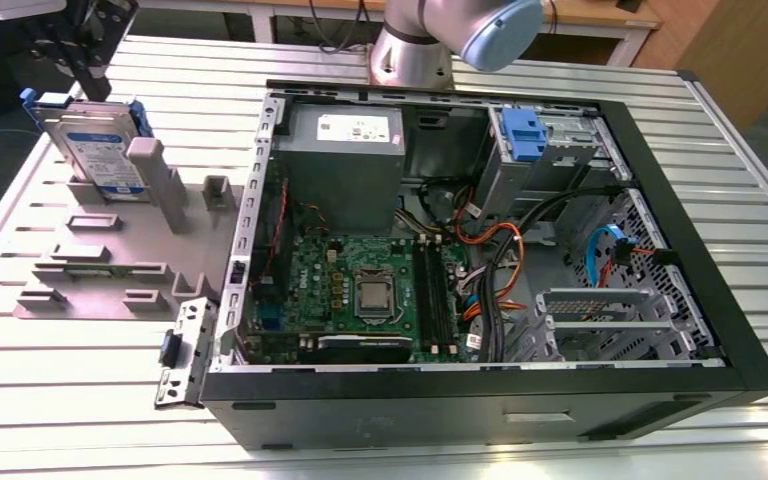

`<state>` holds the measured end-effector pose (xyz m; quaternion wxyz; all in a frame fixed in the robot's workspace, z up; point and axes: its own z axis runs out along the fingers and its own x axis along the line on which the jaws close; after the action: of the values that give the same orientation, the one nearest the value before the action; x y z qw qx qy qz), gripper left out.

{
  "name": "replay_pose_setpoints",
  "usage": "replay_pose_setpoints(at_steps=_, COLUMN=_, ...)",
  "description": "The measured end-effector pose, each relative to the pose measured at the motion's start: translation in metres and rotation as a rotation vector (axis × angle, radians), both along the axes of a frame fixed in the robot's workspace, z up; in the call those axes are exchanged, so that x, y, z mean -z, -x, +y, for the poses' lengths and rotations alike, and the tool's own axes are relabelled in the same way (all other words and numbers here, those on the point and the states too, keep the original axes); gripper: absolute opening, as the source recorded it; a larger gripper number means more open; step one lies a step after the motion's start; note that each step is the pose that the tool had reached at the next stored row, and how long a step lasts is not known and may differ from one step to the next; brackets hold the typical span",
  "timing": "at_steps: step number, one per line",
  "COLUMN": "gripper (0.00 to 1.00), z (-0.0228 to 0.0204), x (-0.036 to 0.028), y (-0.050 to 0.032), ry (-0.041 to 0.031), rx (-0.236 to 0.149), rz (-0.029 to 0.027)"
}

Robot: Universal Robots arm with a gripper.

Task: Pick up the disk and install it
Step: 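Reach for the disk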

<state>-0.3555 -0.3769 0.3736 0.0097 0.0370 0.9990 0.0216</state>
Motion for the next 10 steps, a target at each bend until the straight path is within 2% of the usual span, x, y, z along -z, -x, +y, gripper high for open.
replay_pose_setpoints(at_steps=6, gripper=0.11, z=0.005, x=0.0044, y=0.009, ry=-0.0003, rx=0.0, rz=0.0013)
replay_pose_setpoints(at_steps=10, gripper=0.11, z=0.0098, x=0.007, y=0.0182, ry=-0.0026, rx=0.0, rz=0.0012)
